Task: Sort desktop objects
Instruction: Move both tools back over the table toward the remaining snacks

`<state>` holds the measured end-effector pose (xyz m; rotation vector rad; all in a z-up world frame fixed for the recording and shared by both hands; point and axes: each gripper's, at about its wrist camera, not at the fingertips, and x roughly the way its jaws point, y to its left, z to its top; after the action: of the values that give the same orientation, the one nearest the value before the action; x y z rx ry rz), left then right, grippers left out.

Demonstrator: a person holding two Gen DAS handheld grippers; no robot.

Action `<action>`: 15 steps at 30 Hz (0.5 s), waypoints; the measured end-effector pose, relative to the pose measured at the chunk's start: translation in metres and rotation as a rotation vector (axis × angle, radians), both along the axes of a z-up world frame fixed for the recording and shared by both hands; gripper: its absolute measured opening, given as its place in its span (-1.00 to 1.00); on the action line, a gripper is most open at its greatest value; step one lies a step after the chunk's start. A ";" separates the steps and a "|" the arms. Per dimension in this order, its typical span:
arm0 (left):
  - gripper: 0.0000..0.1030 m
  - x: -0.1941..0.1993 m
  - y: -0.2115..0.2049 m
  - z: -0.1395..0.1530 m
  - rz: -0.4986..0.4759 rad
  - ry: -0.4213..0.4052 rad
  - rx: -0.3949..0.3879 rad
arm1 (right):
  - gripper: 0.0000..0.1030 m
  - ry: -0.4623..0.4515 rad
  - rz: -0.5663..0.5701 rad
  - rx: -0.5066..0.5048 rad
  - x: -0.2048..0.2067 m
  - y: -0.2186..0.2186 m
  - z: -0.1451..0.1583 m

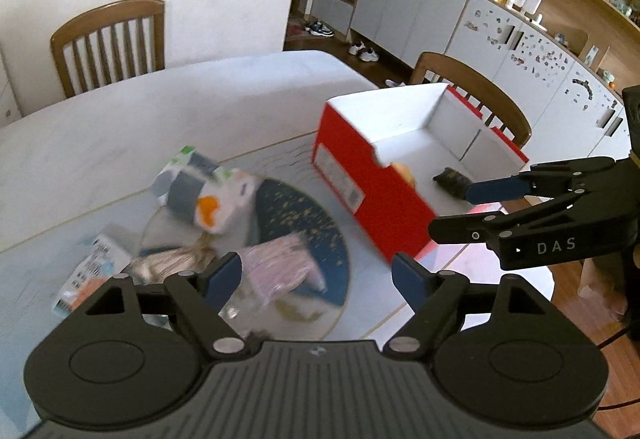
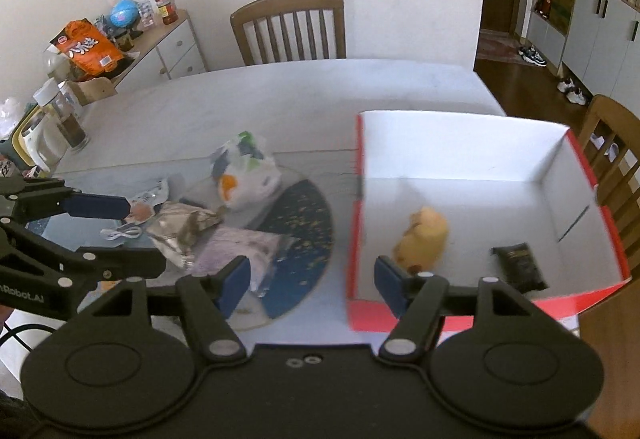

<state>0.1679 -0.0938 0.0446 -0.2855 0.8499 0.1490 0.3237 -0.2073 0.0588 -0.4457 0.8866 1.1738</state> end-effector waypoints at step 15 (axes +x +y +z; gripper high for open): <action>0.86 -0.071 0.072 -0.033 0.131 0.051 -0.042 | 0.69 -0.011 -0.015 -0.011 -0.055 0.032 -0.026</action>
<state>0.0972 -0.0218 0.0119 -0.3779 0.8855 0.2614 0.2687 -0.1754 0.0330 -0.4538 0.8862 1.1525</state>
